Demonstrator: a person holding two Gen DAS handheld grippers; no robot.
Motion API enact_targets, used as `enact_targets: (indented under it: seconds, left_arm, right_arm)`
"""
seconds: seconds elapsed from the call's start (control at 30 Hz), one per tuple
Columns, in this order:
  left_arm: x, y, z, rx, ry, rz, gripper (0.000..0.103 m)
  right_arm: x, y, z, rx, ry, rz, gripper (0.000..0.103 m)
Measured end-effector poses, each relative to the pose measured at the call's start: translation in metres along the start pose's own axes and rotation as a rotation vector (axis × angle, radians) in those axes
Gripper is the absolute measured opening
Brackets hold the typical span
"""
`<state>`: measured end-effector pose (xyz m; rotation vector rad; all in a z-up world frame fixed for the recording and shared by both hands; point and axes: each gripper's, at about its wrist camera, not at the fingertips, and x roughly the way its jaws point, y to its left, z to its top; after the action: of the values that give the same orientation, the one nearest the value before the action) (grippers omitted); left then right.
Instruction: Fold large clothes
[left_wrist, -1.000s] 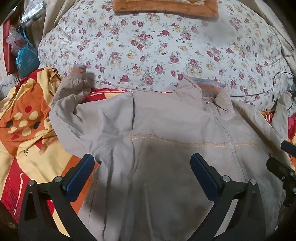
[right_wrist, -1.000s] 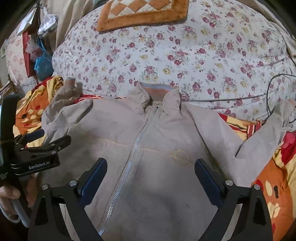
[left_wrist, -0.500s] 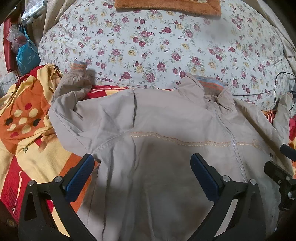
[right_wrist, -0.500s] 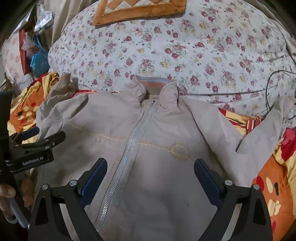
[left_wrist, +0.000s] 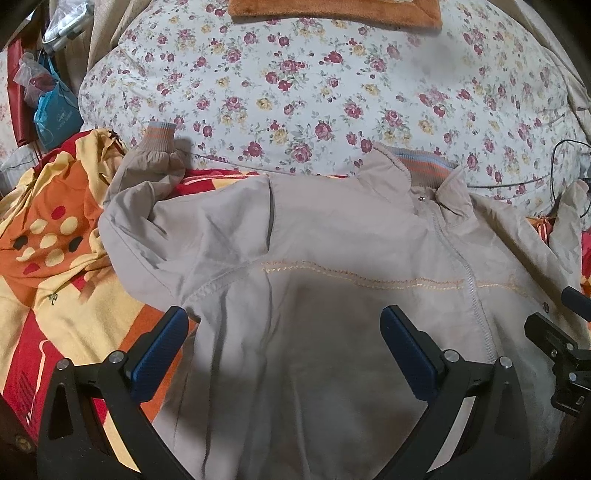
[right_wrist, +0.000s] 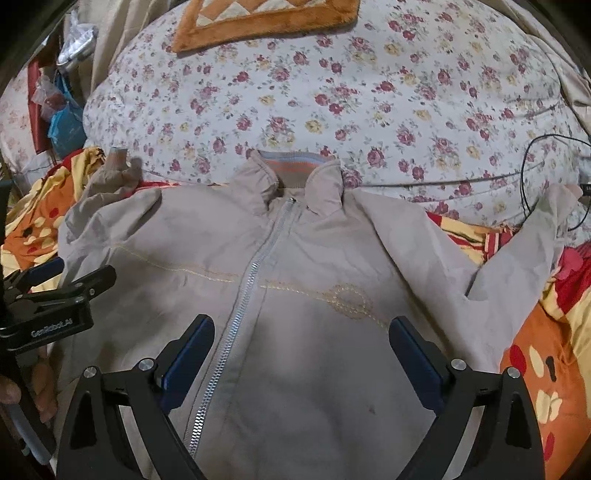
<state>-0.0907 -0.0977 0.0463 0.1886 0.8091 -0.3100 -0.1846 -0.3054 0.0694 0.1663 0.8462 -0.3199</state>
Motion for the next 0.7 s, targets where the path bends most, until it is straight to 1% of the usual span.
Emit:
enact_targets:
  seconds: [0.13, 0.5, 0.7]
  left_arm:
    - [-0.001, -0.001, -0.001, 0.004, 0.0, 0.001, 0.103]
    - [0.002, 0.0, 0.0, -0.006, 0.018, 0.004, 0.103]
    - [0.002, 0.0, 0.0, -0.006, 0.018, 0.005, 0.103]
  right_arm:
    - [0.004, 0.0, -0.001, 0.01, 0.02, 0.002, 0.097]
    - [0.007, -0.01, 0.0, 0.067, 0.026, 0.013, 0.097]
    - [0.007, -0.009, -0.001, 0.061, 0.009, -0.007, 0.097]
